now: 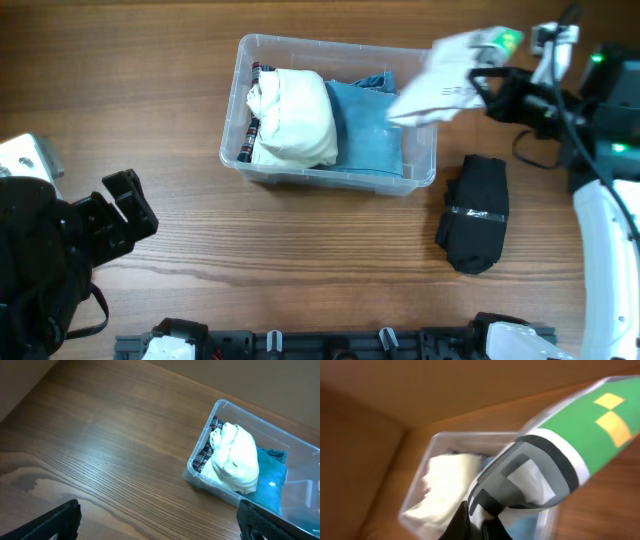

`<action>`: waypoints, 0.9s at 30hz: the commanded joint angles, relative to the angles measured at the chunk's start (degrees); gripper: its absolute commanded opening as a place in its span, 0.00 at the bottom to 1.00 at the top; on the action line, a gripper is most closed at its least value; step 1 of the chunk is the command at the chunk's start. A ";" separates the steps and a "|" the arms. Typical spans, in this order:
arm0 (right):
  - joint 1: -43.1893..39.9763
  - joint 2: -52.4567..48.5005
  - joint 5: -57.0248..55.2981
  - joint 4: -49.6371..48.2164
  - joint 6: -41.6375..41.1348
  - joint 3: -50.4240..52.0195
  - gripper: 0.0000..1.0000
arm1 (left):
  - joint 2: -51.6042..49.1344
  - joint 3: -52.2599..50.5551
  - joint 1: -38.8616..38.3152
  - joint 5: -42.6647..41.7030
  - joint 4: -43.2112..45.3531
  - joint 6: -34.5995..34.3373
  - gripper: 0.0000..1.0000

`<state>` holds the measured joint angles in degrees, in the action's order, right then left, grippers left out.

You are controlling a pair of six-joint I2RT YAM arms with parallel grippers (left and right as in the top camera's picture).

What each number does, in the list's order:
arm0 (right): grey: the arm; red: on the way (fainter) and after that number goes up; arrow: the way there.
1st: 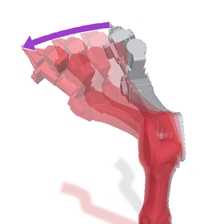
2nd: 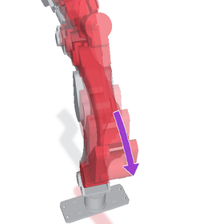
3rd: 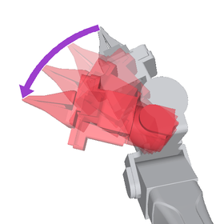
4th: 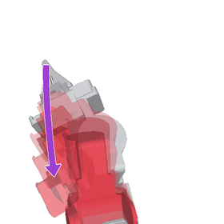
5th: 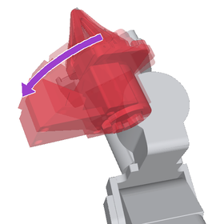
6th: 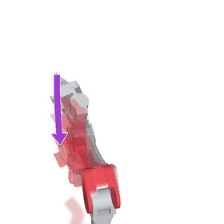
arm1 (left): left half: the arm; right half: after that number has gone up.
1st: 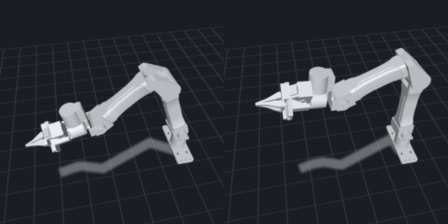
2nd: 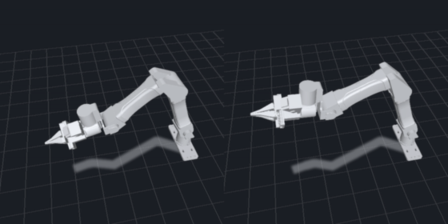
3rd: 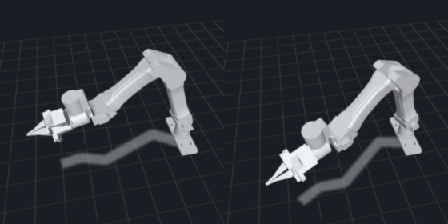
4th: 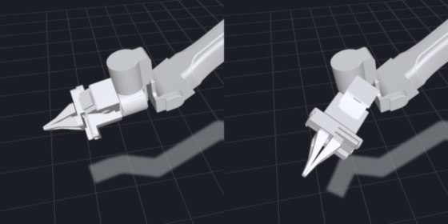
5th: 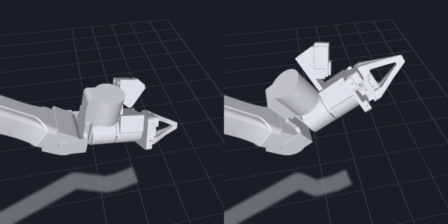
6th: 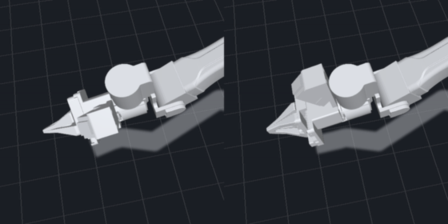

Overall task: Pack container
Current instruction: 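Grasp the white printed T-shirt with the right gripper and lift, then lower the white T-shirt into the box center and release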

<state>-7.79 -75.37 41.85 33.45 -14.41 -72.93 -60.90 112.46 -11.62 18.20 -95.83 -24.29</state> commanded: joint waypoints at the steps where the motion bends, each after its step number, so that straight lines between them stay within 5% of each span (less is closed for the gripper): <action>1: 7.32 -2.01 1.90 -3.78 -2.01 -0.55 0.04 | -0.07 0.15 0.17 0.94 0.17 0.07 1.00; 11: 20.13 -19.91 1.92 -21.22 -1.92 -0.55 0.04 | -0.07 0.15 0.17 0.94 0.17 0.07 1.00; 19: 15.78 -24.06 -11.50 -1.18 12.17 -0.57 0.04 | -0.07 0.15 0.17 0.94 0.17 0.07 1.00; 20: 14.95 -23.12 -11.96 0.02 13.57 -0.57 0.09 | -0.07 0.15 0.17 0.94 0.17 0.07 1.00; 21: 14.34 -22.23 -13.38 0.87 13.60 -0.57 0.33 | -0.07 0.15 0.17 0.94 0.17 0.07 1.00; 22: 13.86 -21.42 -14.84 1.64 13.64 -0.57 0.43 | -0.07 0.15 0.17 0.94 0.17 0.07 1.00; 27: 11.02 -14.29 -16.96 4.81 14.21 -0.63 0.58 | -0.07 0.15 0.17 0.94 0.17 0.07 1.00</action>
<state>4.73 -95.64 27.42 37.19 -2.02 -72.90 -60.90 112.46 -11.62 18.20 -95.81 -24.29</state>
